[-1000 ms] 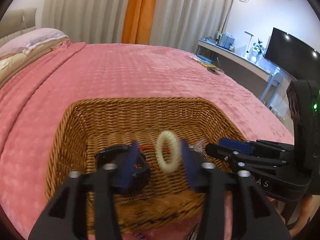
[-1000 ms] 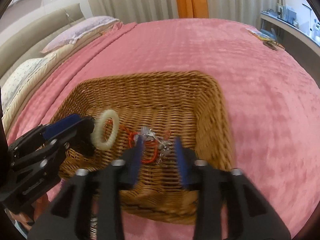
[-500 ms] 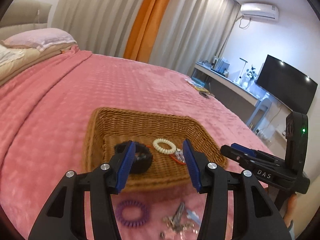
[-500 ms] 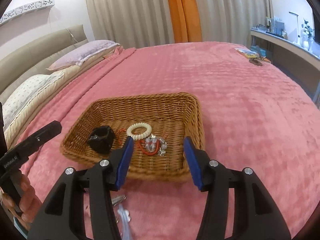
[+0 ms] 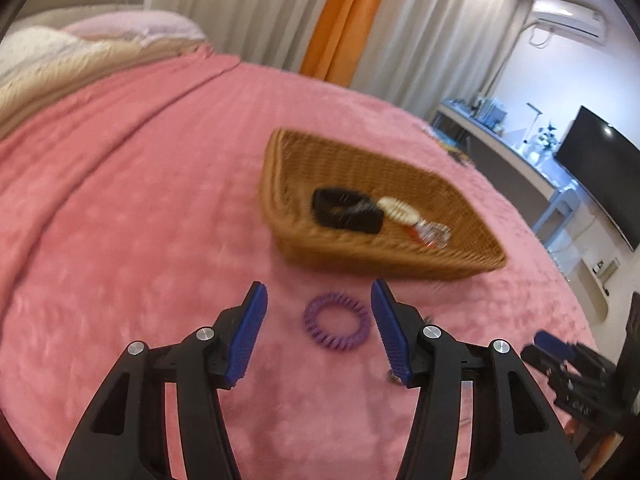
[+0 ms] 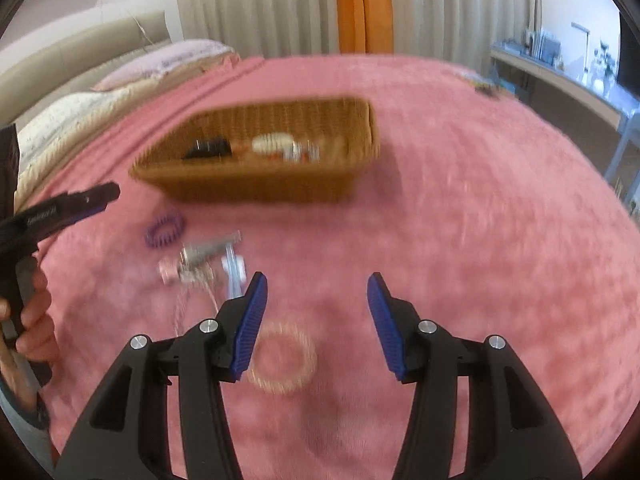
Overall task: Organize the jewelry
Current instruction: 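Grasp the purple coil bracelet with the left tool while the right tool grasps the pink bead bracelet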
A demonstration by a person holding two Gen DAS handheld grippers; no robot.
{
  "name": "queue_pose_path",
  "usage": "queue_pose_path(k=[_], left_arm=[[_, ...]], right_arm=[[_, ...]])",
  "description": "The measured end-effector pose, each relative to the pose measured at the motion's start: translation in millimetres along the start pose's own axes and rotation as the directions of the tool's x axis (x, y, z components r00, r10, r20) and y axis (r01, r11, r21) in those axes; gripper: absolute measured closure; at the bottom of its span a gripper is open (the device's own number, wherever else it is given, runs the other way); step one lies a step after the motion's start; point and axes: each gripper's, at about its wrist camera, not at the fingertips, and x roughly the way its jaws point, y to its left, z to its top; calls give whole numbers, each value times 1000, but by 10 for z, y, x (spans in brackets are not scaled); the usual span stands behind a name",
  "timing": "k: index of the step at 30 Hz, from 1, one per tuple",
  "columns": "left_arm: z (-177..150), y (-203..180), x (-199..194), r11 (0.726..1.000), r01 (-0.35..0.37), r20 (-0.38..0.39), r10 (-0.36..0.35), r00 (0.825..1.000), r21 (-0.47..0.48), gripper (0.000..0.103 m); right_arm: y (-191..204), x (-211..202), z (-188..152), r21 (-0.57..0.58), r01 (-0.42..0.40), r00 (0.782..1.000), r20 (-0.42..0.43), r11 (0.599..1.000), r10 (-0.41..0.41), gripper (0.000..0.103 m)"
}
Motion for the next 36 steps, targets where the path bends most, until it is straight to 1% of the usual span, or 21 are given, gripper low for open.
queue_pose_path(k=[2, 3, 5, 7, 8, 11, 12, 14, 17, 18, 20, 23, 24, 25, 30, 33, 36], left_arm=[[-70, 39, 95, 1000, -10, -27, 10, 1000, -9, 50], [-88, 64, 150, 1000, -10, -48, 9, 999, -20, 50], [-86, 95, 195, 1000, -5, -65, 3, 998, -30, 50], [-98, 93, 229, 1000, 3, -80, -5, 997, -29, 52], [-107, 98, 260, 1000, -2, -92, -1, 996, -30, 54], [-121, 63, 397, 999, -36, -148, 34, 988, -11, 62], [-118, 48, 431, 999, -50, -159, 49, 986, -2, 63], [-116, -8, 476, 997, -78, -169, 82, 982, 30, 63], [-148, -92, 503, 989, -123, -170, 136, 976, 84, 63], [-157, -129, 509, 983, -146, -165, 162, 973, 108, 63], [-173, -186, 511, 975, -168, -156, 190, 969, 143, 66], [-177, -223, 503, 973, -165, -155, 190, 969, 161, 74], [-188, -229, 499, 973, -158, -155, 184, 971, 166, 81], [-197, -241, 496, 974, -145, -158, 173, 972, 173, 86], [-259, -316, 447, 961, -169, -134, 201, 970, 217, 91], [-279, -317, 388, 963, -160, -121, 190, 974, 218, 92], [-333, -301, 291, 971, -132, -115, 157, 981, 199, 94]], right_arm=[[-12, 61, -76, 7, -4, 1000, -29, 1000, 4, 54], [-7, 84, -102, 5, -9, 999, -41, 1000, 10, 54], [0, 104, -159, -9, -9, 999, -54, 1000, 9, 55], [48, 106, -186, -37, -20, 998, -59, 999, 18, 58], [71, 119, -198, -50, -16, 998, -64, 999, 13, 59], [167, 161, -248, -90, 14, 996, -84, 996, -22, 63], [190, 177, -259, -100, 20, 996, -89, 995, -29, 65], [225, 200, -258, -111, 32, 995, -93, 993, -43, 66], [215, 222, -261, -106, 39, 994, -98, 994, -50, 67], [204, 234, -255, -102, 38, 994, -101, 994, -48, 69], [187, 238, -241, -89, 36, 994, -101, 995, -45, 71], [155, 237, -244, -76, 35, 994, -101, 996, -43, 74], [158, 236, -243, -76, 36, 994, -102, 996, -44, 76], [164, 237, -242, -78, 36, 994, -102, 996, -44, 80], [183, 237, -246, -89, 28, 994, -102, 996, -37, 92], [166, 230, -260, -85, 23, 994, -100, 996, -32, 93], [162, 210, -261, -84, 18, 996, -90, 996, -25, 94]])
